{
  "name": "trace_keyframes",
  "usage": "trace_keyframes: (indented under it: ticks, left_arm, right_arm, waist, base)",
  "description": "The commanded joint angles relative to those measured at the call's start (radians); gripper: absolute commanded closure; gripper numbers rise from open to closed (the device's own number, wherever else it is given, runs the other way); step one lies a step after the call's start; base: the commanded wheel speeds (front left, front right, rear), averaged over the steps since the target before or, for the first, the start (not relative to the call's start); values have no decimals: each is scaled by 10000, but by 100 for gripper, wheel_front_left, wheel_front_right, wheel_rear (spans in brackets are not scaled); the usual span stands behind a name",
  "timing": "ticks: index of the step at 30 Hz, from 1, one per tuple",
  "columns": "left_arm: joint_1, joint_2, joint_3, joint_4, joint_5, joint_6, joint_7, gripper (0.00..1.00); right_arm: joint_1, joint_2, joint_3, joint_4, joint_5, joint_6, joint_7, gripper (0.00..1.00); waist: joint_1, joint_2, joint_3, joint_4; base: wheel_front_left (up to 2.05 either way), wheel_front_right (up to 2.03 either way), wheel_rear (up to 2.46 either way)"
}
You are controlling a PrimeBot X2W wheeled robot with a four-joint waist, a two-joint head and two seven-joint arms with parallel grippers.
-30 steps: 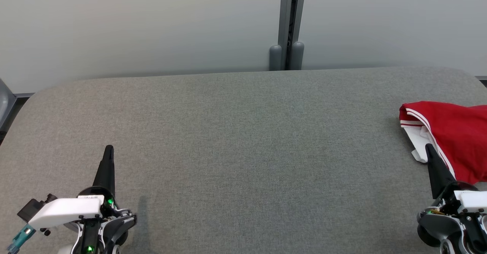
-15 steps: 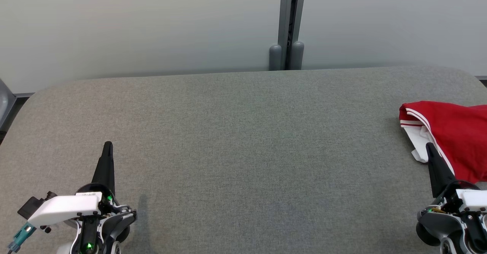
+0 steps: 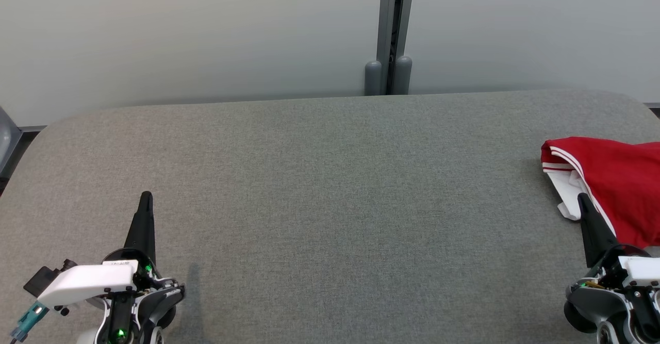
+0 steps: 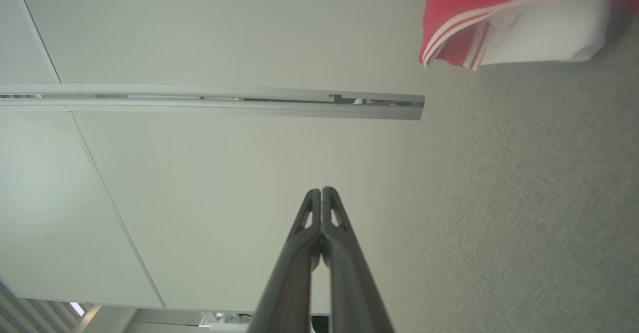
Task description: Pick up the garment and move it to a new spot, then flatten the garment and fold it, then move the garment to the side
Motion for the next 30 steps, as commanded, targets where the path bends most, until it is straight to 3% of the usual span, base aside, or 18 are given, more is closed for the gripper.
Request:
trace_keyframes:
  ticks: [1, 30]
  left_arm:
    - [-64, 19, 54, 12, -24, -37, 48, 100]
    - [-64, 12, 63, 10, -13, -37, 52, 100]
  right_arm:
    - [-100, -9, -7, 10, 1, 4, 52, 100]
    - [-93, 10, -44, 10, -28, 4, 75, 100]
  waist:
    - [0, 0, 0, 0]
    - [0, 0, 0, 0]
  base:
    - [0, 0, 0]
    - [0, 0, 0]
